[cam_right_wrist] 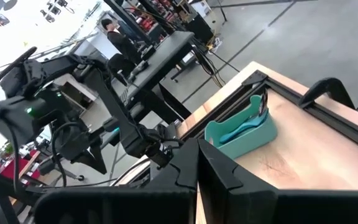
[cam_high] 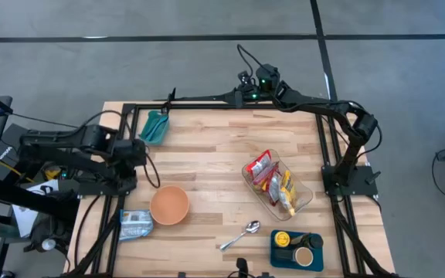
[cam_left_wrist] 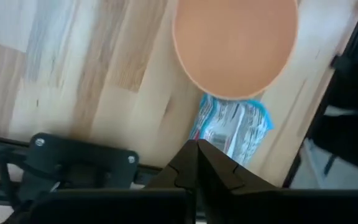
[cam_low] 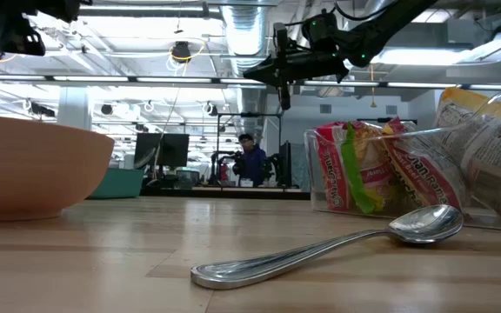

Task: Pick & Place Food Item
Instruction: Put the blue noodle pack into the transparent bin

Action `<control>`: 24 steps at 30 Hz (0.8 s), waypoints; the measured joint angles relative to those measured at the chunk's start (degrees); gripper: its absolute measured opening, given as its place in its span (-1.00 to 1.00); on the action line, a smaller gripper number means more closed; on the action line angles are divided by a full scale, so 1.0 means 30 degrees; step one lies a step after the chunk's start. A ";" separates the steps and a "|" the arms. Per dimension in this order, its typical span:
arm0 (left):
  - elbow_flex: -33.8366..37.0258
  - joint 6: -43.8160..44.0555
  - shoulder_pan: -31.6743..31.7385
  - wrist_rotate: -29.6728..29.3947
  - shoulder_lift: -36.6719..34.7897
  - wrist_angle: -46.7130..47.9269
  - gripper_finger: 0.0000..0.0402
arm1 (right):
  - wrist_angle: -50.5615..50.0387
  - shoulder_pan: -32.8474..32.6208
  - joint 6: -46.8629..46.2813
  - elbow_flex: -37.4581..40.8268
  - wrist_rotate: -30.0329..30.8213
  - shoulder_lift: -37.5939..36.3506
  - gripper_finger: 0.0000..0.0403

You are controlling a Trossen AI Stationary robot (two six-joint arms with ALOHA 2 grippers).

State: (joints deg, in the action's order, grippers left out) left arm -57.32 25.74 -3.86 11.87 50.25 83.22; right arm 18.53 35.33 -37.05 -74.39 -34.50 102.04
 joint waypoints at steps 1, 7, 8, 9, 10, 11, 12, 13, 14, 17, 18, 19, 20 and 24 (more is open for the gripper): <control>0.0000 0.0006 -0.0471 -0.0129 0.0125 0.0019 -1.00 | -0.0048 -0.0006 0.0003 0.0000 0.0000 0.0000 -1.00; 0.1084 0.0182 -0.3460 -0.0369 0.0301 -0.0108 -1.00 | -0.0085 -0.0006 -0.0002 0.0000 0.0000 0.0006 -1.00; 0.1426 0.0455 -0.3933 -0.0362 0.0301 -0.0099 -1.00 | -0.0100 -0.0006 -0.0002 0.0000 0.0000 0.0000 -1.00; 0.1777 0.0667 -0.4417 -0.0369 0.0301 -0.0080 -1.00 | -0.0103 -0.0006 0.0002 0.0000 0.0000 0.0001 -1.00; 0.2132 0.0963 -0.4852 -0.0369 0.0301 -0.0105 -1.00 | -0.0103 -0.0006 -0.0001 0.0000 0.0000 0.0000 -1.00; 0.2463 0.1220 -0.5278 -0.0362 0.0301 -0.0225 -1.00 | -0.0103 -0.0006 -0.0001 0.0000 0.0000 0.0000 -1.00; 0.2808 0.1584 -0.5701 -0.0362 0.0301 -0.0480 -1.00 | -0.0103 -0.0006 0.0000 0.0000 0.0000 0.0000 -1.00; 0.3107 0.1861 -0.6084 -0.0356 0.0307 -0.0851 -1.00 | -0.0103 -0.0004 -0.0002 0.0000 0.0001 0.0001 -1.00; 0.3362 0.2104 -0.6468 -0.0324 0.0308 -0.1277 -1.00 | -0.0103 -0.0006 -0.0002 0.0000 0.0000 0.0000 -1.00; 0.3867 0.2682 -0.7721 -0.0156 0.0303 -0.2583 -1.00 | -0.0103 -0.0006 -0.0002 0.0000 0.0007 0.0005 -1.00; 0.3981 0.2732 -0.8122 -0.0105 0.0308 -0.3069 -1.00 | -0.0103 -0.0005 -0.0002 0.0000 0.0007 0.0007 -1.00; 0.4102 0.2739 -0.8531 -0.0092 0.0308 -0.3596 -1.00 | -0.0103 -0.0005 -0.0002 0.0000 0.0007 0.0000 -1.00; 0.4213 0.2747 -0.8933 -0.0092 0.0308 -0.3970 -1.00 | -0.0103 -0.0005 -0.0002 0.0000 0.0007 0.0007 -1.00; 0.4637 0.3508 -1.0144 -0.0092 0.0306 -0.5316 -1.00 | -0.0103 -0.0006 -0.0002 0.0000 0.0011 0.0007 -1.00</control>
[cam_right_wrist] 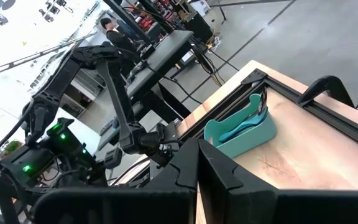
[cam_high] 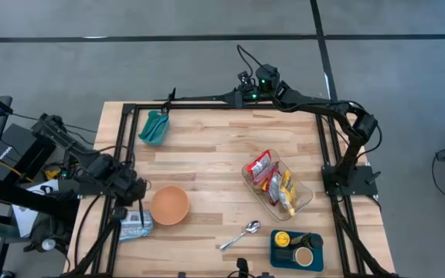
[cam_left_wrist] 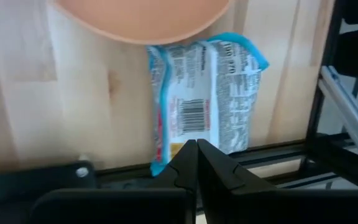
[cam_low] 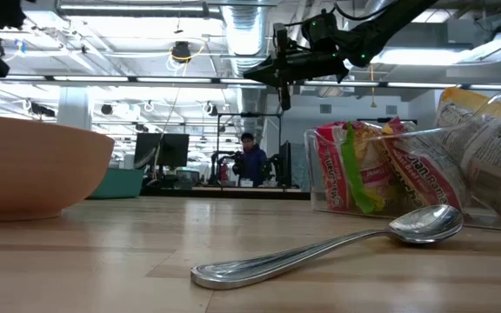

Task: Pick & Place Food Item
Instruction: Put the blue noodle pack into the transparent bin

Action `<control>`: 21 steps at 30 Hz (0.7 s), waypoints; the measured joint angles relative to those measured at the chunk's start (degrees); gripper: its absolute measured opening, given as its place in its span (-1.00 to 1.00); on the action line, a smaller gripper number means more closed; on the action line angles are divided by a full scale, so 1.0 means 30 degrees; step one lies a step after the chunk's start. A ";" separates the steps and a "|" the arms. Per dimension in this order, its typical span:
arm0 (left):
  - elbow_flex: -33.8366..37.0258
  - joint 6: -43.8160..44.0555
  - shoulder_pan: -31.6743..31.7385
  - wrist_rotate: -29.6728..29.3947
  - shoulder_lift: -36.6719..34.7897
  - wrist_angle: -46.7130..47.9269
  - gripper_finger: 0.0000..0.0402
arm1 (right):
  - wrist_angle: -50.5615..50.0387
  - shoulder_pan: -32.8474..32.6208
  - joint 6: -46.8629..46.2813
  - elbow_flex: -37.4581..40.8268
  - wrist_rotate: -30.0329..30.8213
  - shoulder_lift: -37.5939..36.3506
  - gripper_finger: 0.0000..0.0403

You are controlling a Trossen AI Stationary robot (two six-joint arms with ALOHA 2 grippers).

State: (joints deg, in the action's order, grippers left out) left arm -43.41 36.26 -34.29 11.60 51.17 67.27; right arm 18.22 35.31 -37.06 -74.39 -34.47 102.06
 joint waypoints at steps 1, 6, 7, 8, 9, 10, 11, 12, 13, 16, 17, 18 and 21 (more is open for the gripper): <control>0.0072 0.0315 -0.0244 -0.0003 -0.0002 -0.0239 -1.00 | 0.0000 0.0001 0.0000 0.0000 0.0003 -0.0003 -1.00; 0.0120 0.2029 -0.1456 -0.0035 0.0002 -0.1312 -1.00 | -0.0082 0.0000 0.0000 0.0000 0.0791 -0.0006 -1.00; 0.0120 0.2170 -0.1732 -0.0202 0.0002 -0.1669 -1.00 | -0.0095 0.0000 -0.0060 0.0000 0.1061 -0.0003 -1.00; 0.0120 0.2437 -0.2023 -0.0423 0.0002 -0.2099 -1.00 | -0.0092 0.0000 -0.0189 0.0000 0.1252 0.0000 -1.00; 0.0120 0.2587 -0.2329 -0.0724 0.0002 -0.2498 -1.00 | -0.0087 0.0000 -0.0394 0.0000 0.1521 -0.0002 -1.00; 0.0120 0.2675 -0.2654 -0.1074 0.0002 -0.2947 -1.00 | -0.0089 0.0000 -0.0548 0.0000 0.1679 0.0000 -1.00; 0.0120 0.2735 -0.2964 -0.1488 0.0002 -0.3407 -1.00 | -0.0095 0.0000 -0.0636 0.0000 0.1834 -0.0007 -1.00; 0.0120 0.2759 -0.3261 -0.1965 0.0002 -0.3794 -1.00 | -0.0095 0.0000 -0.0768 0.0000 0.1960 0.0000 -1.00; 0.0120 0.2986 -0.3573 -0.2455 0.0005 -0.4084 -1.00 | -0.0089 0.0006 -0.0979 0.0000 0.2033 0.0000 -1.00; 0.0120 0.4169 -0.4381 -0.3275 0.0185 -0.4413 -1.00 | -0.0087 0.0000 -0.1519 0.0000 0.2034 -0.0002 -1.00; 0.0120 0.4647 -0.4607 -0.3331 0.0325 -0.4503 -1.00 | -0.0087 0.0000 -0.1660 0.0000 0.2033 0.0000 -1.00; 0.0120 0.5190 -0.4774 -0.3344 0.0480 -0.4610 -1.00 | -0.0082 0.0000 -0.1674 0.0000 0.2029 0.0000 -1.00; 0.0120 0.6687 -0.5194 -0.3381 0.1191 -0.5291 -1.00 | -0.0087 -0.0028 -0.1745 0.0000 0.2021 0.0000 -1.00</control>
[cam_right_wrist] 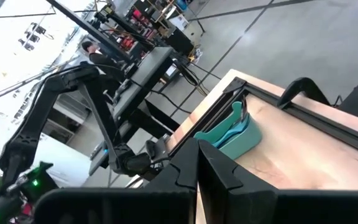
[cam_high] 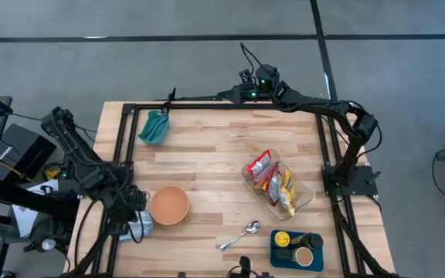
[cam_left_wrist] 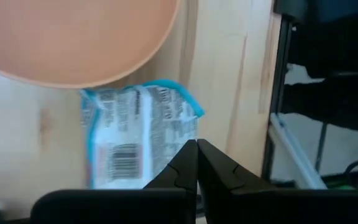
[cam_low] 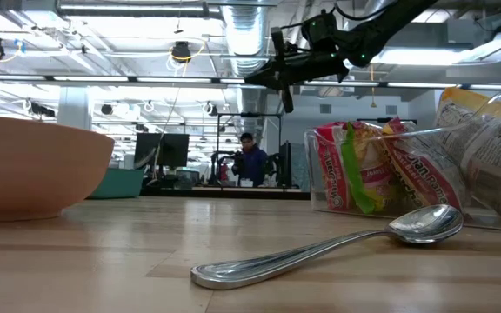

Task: Pick & Place Food Item
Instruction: Put the blue noodle pack into the transparent bin

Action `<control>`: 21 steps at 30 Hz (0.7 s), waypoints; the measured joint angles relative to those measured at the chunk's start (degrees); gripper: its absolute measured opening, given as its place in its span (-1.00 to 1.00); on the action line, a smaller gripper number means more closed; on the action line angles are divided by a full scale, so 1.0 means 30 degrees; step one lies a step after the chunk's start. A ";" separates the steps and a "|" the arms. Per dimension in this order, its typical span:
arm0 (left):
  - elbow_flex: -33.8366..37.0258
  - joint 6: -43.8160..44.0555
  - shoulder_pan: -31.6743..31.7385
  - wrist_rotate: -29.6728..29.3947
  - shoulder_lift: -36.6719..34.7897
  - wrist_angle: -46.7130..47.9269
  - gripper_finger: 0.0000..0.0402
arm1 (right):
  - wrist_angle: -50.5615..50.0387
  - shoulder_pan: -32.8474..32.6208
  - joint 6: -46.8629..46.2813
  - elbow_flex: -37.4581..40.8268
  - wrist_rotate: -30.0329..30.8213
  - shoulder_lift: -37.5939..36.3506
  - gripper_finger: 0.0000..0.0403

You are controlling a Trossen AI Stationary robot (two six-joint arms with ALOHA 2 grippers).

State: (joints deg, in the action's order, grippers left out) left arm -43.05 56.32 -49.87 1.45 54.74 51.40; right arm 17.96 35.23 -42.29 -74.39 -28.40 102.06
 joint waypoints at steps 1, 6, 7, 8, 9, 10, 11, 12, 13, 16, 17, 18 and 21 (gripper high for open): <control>0.0000 0.0509 -0.0100 -0.0002 0.0303 -0.0356 -1.00 | 0.0007 -0.0015 -0.0016 0.0000 0.0000 0.0000 -1.00; 0.0000 0.3062 -0.0298 0.0000 0.2111 -0.2035 -1.00 | 0.0007 -0.0151 0.0098 0.0000 -0.0049 0.0000 -1.00; -0.0003 0.3719 -0.0298 0.0021 0.2451 -0.2053 -1.00 | 0.0007 -0.0176 0.0117 0.0000 -0.0066 0.0000 -1.00; 0.0000 0.4469 -0.0298 0.0084 0.2757 -0.2018 -1.00 | 0.0007 -0.0176 0.0245 0.0000 -0.0073 0.0000 -1.00; 0.0000 0.5154 -0.0298 0.0178 0.3059 -0.2005 -1.00 | 0.0014 -0.0176 0.0376 0.0000 -0.0073 0.0000 -1.00; 0.0000 0.5890 -0.0298 0.0341 0.3325 -0.2031 -1.00 | 0.0014 -0.0176 0.0621 0.0000 -0.0073 0.0000 -1.00; 0.0000 0.6650 -0.0298 0.0539 0.3587 -0.2041 -1.00 | 0.0021 -0.0176 0.0746 0.0000 -0.0073 -0.0001 -1.00; 0.0000 0.7414 -0.0298 0.0740 0.3838 -0.2045 -1.00 | 0.0021 -0.0169 0.0746 0.0000 -0.0073 0.0000 -1.00; -0.0002 0.8332 -0.0298 0.0912 0.4090 -0.2096 -1.00 | 0.0021 -0.0169 0.0751 0.0000 -0.0073 0.0000 -1.00; 0.0000 1.0806 -0.0503 0.1011 0.4937 -0.2942 -1.00 | 0.0021 -0.0201 0.0801 0.0000 -0.0073 0.0000 -1.00; -0.0001 1.1222 -0.0644 0.1014 0.5209 -0.3381 -1.00 | 0.0021 -0.0227 0.0802 0.0000 -0.0073 0.0000 -1.00; -0.0007 1.1516 -0.0802 0.1027 0.5496 -0.3826 -1.00 | 0.0021 -0.0240 0.0805 0.0000 -0.0073 0.0000 -1.00; -0.0007 1.2693 -0.1035 0.1093 0.6119 -0.4550 -1.00 | 0.0021 -0.0256 0.0805 0.0000 -0.0080 0.0000 -1.00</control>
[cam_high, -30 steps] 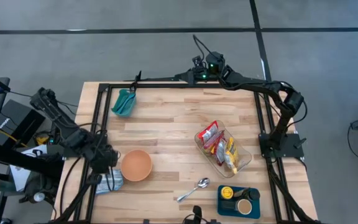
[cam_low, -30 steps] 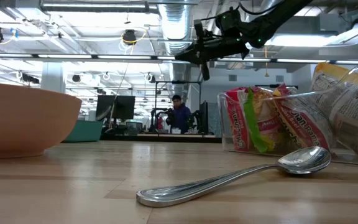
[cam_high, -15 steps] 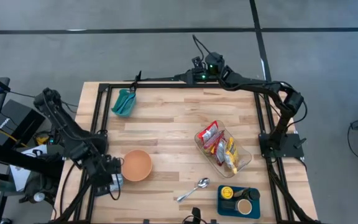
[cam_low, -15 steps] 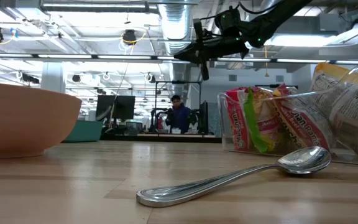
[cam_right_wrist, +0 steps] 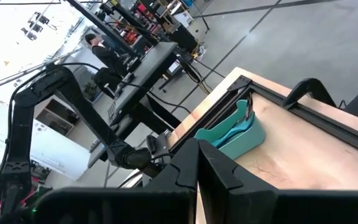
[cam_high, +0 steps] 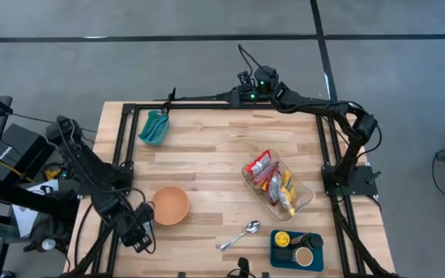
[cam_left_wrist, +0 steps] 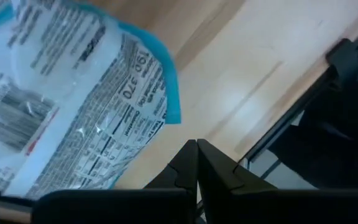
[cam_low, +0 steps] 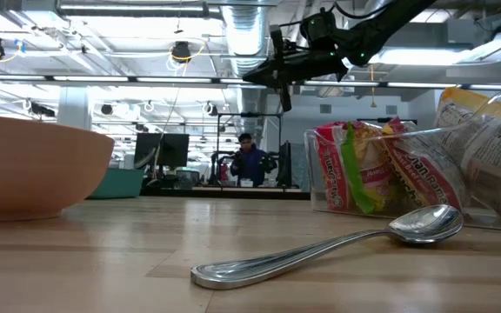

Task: Pick & Place Food Item
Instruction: Put the blue noodle pack into the transparent bin

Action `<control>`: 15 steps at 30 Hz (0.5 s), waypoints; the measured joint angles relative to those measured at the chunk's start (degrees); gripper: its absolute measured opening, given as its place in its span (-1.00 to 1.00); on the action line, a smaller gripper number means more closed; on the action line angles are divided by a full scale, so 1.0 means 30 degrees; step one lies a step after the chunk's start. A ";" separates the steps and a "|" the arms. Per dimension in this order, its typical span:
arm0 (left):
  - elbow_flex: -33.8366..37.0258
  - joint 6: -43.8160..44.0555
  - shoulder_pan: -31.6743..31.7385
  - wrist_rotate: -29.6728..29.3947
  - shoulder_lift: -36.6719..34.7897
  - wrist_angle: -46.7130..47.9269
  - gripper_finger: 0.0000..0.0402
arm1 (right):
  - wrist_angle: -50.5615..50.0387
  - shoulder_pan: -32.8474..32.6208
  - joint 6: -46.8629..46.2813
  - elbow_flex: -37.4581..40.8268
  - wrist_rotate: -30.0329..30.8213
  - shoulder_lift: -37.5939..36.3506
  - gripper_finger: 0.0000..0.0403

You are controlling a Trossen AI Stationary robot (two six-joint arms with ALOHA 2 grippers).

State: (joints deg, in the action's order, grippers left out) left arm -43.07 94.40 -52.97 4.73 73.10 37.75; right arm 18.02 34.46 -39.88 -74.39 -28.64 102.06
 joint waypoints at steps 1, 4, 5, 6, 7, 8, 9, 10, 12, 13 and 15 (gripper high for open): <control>0.0000 0.0339 -0.0025 0.0050 0.0095 0.0024 -1.00 | 0.0000 0.0000 0.0000 0.0000 0.0000 0.0000 -1.00; 0.0000 0.0926 0.0075 0.0365 0.0205 0.0538 -1.00 | 0.0003 0.0000 -0.0007 0.0000 0.0000 0.0000 -1.00; 0.0000 0.1147 0.0131 0.0491 0.0154 0.0682 -1.00 | 0.0007 0.0000 -0.0007 0.0000 0.0000 0.0000 -1.00; 0.0000 0.1299 0.0215 0.0597 0.0117 0.0825 -1.00 | 0.0007 0.0000 -0.0003 0.0000 0.0000 0.0000 -1.00; 0.0000 0.1417 0.0303 0.0715 0.0094 0.0867 -1.00 | 0.0002 0.0000 -0.0007 0.0000 0.0000 0.0000 -1.00; 0.0000 0.1511 0.0344 0.0788 0.0085 0.0852 -1.00 | 0.0001 0.0000 -0.0007 0.0000 0.0000 0.0000 -1.00; 0.0000 0.1525 0.0329 0.0787 0.0051 0.0817 -1.00 | 0.0007 0.0000 -0.0007 0.0000 0.0000 0.0000 -1.00; 0.0000 0.1525 0.0329 0.0787 0.0044 0.0770 -1.00 | 0.0007 0.0000 -0.0007 0.0000 0.0000 -0.0007 -1.00; 0.0000 0.1525 0.0329 0.0799 0.0043 0.0822 -1.00 | 0.0006 0.0000 -0.0005 0.0000 -0.0007 0.0000 -1.00; 0.0000 0.1525 0.0329 0.0801 0.0043 0.0880 -1.00 | 0.0006 0.0000 -0.0012 0.0000 -0.0007 0.0000 -1.00; 0.0000 0.1435 0.0329 0.0801 0.0043 0.0960 -0.99 | 0.0007 0.0000 -0.0015 0.0000 -0.0007 -0.0002 -1.00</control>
State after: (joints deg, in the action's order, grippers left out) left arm -43.07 98.71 -51.99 7.14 73.23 40.63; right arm 18.04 34.46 -39.92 -74.39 -28.67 102.05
